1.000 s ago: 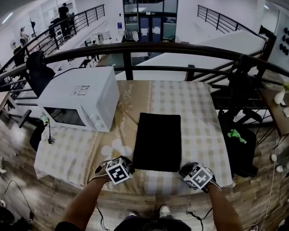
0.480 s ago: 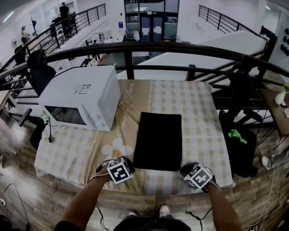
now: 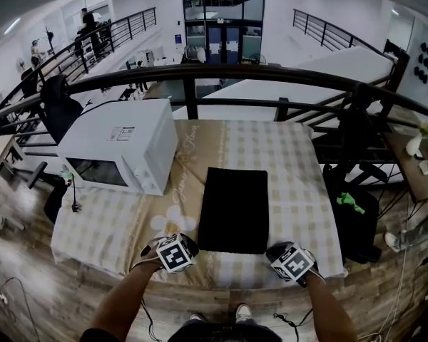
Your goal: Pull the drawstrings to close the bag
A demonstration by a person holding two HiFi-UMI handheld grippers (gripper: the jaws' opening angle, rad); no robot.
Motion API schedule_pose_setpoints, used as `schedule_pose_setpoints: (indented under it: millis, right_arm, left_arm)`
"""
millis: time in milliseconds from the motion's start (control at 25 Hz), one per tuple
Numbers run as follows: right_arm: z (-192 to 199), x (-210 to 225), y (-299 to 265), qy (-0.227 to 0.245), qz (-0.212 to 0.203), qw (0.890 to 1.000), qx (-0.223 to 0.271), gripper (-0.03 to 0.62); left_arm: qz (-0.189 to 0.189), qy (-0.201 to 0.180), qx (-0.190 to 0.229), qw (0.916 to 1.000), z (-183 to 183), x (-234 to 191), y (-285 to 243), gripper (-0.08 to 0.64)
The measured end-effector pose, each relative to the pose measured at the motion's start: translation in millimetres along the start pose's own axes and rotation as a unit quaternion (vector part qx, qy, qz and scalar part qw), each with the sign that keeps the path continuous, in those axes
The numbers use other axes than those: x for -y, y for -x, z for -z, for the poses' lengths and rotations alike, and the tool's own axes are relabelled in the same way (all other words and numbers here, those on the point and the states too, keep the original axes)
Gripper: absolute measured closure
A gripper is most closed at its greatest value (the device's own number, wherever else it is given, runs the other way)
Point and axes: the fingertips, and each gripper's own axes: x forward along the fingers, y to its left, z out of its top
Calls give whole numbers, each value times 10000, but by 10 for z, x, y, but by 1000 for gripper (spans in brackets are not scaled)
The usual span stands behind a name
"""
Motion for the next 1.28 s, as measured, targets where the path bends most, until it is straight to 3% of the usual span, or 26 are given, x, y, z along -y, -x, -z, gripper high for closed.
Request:
schedule_pose_setpoints:
  millis: [400, 840, 1280]
  right_arm:
    - [-12, 14, 88, -146, 140, 9997, 126, 563]
    - [-56, 121, 225, -244, 380, 9986, 289, 568]
    - [-403, 293, 530, -326, 818, 9926, 839, 571]
  left_arm:
    - [-175, 344, 371, 9986, -132, -41, 139, 534]
    - [-347, 395, 594, 9968, -231, -56, 198, 534]
    - [-1019, 929, 1279, 9822, -548, -345, 647, 534]
